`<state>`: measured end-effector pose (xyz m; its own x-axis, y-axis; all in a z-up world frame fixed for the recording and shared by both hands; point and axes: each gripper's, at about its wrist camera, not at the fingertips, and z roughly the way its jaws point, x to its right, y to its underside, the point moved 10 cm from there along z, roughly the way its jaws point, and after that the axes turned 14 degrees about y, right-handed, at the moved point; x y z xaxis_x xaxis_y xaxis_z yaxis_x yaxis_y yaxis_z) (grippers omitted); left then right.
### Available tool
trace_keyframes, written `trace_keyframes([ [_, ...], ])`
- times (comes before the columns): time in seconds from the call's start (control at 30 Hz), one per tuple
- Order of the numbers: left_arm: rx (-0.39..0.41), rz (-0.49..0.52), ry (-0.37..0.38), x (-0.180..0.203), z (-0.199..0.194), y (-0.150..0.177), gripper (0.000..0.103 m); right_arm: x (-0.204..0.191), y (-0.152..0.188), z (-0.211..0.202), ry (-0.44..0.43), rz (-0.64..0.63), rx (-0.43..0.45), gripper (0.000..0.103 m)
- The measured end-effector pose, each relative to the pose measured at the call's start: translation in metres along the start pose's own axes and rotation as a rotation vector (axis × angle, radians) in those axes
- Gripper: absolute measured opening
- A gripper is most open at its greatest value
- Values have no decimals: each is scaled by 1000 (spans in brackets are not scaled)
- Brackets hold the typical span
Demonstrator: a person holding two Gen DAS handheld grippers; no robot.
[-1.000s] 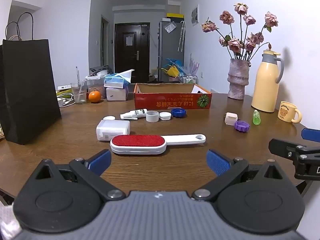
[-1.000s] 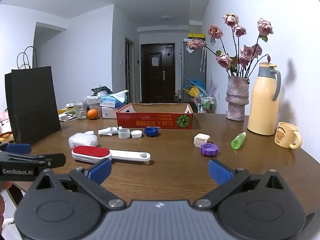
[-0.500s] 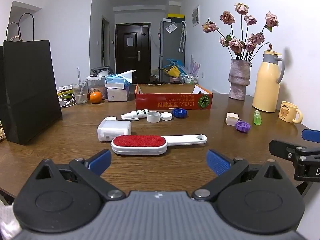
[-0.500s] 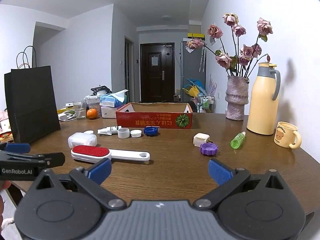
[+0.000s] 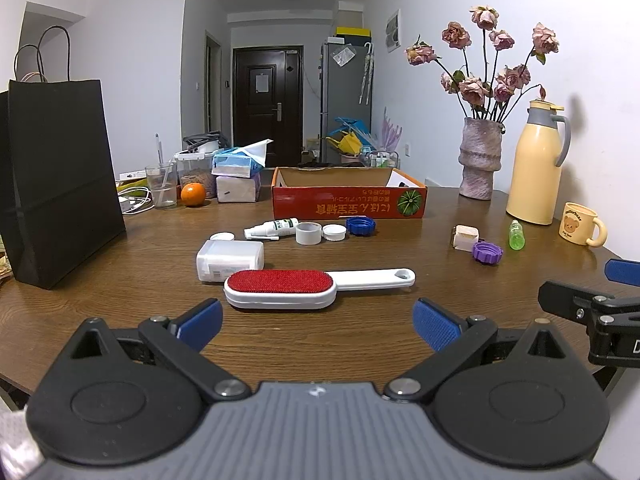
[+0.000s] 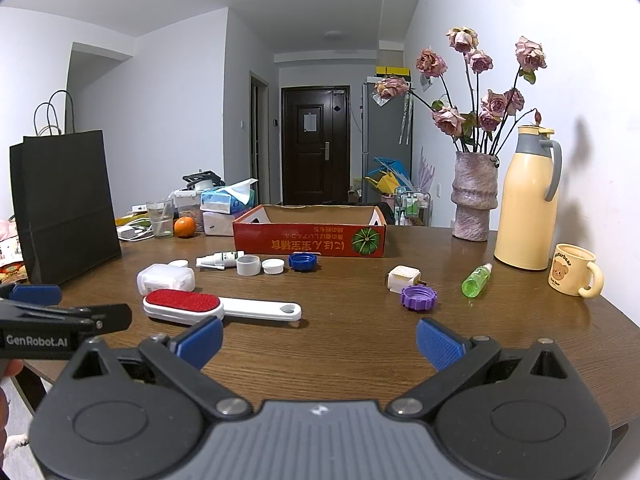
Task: Organize rigid objects
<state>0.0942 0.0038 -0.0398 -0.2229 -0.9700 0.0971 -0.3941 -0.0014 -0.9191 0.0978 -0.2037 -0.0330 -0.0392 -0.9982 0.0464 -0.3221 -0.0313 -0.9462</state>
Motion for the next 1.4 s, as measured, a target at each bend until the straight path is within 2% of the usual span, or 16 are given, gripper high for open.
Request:
trace_keyframes([
  [1.4, 1, 2, -2, 1, -1, 0, 103, -5, -2, -2, -4, -10, 7, 103],
])
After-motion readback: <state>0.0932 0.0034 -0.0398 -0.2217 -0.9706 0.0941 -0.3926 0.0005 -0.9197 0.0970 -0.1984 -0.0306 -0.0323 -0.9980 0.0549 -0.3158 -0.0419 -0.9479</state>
